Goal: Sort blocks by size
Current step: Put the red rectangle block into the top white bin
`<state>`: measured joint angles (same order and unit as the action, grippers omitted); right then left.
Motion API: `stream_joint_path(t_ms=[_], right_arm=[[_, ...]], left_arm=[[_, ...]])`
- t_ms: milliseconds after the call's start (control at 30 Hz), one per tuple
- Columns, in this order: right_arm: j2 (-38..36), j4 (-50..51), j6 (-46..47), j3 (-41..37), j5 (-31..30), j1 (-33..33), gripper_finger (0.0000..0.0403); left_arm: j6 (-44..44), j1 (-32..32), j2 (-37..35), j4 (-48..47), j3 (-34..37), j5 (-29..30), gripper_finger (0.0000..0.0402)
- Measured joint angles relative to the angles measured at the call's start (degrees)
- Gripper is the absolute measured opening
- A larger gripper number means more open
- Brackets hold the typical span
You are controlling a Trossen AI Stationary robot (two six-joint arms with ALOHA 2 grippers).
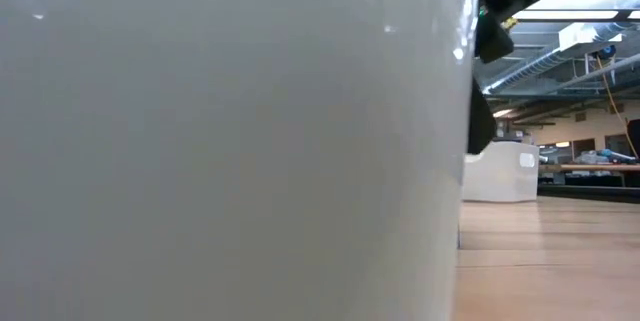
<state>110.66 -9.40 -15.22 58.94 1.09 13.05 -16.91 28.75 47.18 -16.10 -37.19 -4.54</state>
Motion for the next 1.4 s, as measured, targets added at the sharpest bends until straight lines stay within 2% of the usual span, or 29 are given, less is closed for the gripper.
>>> stream_joint_path(t_ms=[300, 567, 800, 933, 1067, 1233, 1400], right_arm=[[5.8, -0.5, -3.0, 4.9, 2.0, -0.4, 0.0331], [9.3, 3.2, -2.5, 9.8, 0.3, -0.2, 0.0346], [4.3, 6.6, -0.4, 9.6, -0.2, -0.8, 0.0342], [0.4, 10.8, 4.1, 9.1, -0.5, -0.8, 0.0334], [-0.5, 12.3, 11.2, 7.1, -0.8, 0.2, 0.0332], [-0.1, 12.4, 18.2, 3.1, -7.1, 3.1, 0.0339], [-0.1, 12.1, 22.7, 2.3, -14.3, 4.9, 0.0342]], left_arm=[[0.4, -0.2, 0.0, 0.4, 0.0, 0.1, 0.0141], [1.3, -0.7, 0.0, 0.3, 0.0, 0.1, 0.0141], [1.9, -0.7, 0.0, 0.1, 0.0, 0.0, 0.0141], [2.1, -0.7, 0.0, -0.2, 0.0, 0.0, 0.0141], [2.9, -0.7, 0.0, -0.2, 0.0, 0.0, 0.0141], [3.3, -0.7, 0.0, -0.1, 0.0, 0.0, 0.0141], [3.4, -0.7, 0.0, 0.0, 0.0, 0.0, 0.0141]])
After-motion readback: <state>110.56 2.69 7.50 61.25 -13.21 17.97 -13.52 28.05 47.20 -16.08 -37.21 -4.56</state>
